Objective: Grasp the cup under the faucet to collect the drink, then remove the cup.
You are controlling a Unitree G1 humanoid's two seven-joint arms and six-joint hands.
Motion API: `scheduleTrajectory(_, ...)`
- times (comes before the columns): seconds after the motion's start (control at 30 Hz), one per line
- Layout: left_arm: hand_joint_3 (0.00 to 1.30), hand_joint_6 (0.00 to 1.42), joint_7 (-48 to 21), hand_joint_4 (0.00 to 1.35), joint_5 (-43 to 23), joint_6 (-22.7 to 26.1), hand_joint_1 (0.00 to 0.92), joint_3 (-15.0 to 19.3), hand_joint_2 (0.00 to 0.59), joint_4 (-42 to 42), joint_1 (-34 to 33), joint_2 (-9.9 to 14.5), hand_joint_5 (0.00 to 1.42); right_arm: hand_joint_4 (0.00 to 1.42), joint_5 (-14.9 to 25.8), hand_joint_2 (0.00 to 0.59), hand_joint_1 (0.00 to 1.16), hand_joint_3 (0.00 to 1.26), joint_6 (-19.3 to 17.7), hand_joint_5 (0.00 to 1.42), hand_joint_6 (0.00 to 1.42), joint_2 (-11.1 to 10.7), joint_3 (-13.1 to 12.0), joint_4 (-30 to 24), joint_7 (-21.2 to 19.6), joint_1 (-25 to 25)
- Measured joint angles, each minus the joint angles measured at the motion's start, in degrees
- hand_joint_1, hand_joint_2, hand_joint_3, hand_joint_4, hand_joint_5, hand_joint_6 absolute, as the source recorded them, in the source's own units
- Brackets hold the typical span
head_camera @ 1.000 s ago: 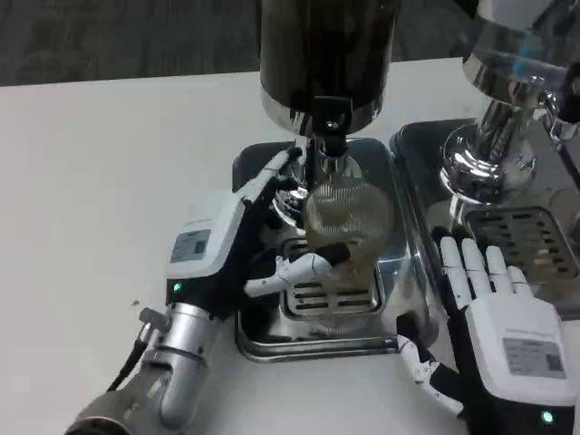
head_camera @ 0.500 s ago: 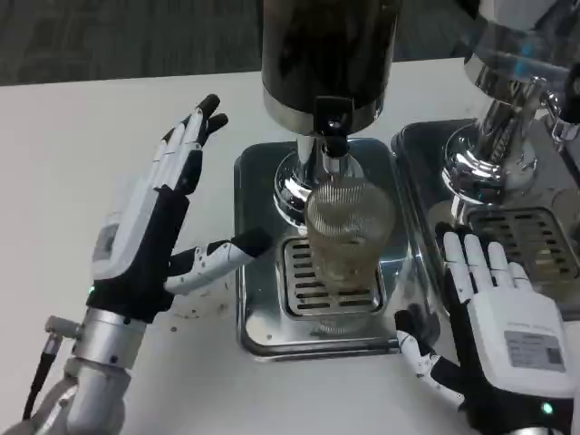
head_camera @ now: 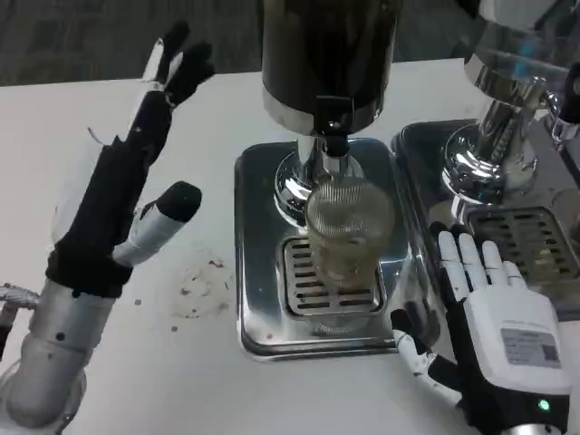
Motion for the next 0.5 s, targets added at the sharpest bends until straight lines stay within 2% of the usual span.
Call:
scheduleTrajectory(0.17,0.00,0.11,-8.73,0.00,-4.30,2.64,0.000,0.82,0.069,-0.63,-1.41,-1.50,0.13,0.00,0.05,0.408,0.31,0.00,-0.01,0.00,0.09,0.06,-0.01,0.01,-0.51,0.00)
scheduleTrajectory(0.3,0.08,0.12,-15.12,0.00,-7.48,4.87,0.000,1.93,0.078,-0.14,-4.24,-3.66,0.18,0.00,0.06,0.408,0.31,0.00,0.00,0.00,0.09,0.20,-0.02,0.01,-1.52,0.14)
scheduleTrajectory(0.5,0.13,0.16,-21.09,0.00,-7.41,5.52,0.000,3.34,0.082,3.23,-8.86,-6.59,0.22,0.00,0.07,0.408,0.30,0.00,0.05,0.00,0.10,0.79,0.06,0.01,-2.50,0.58)
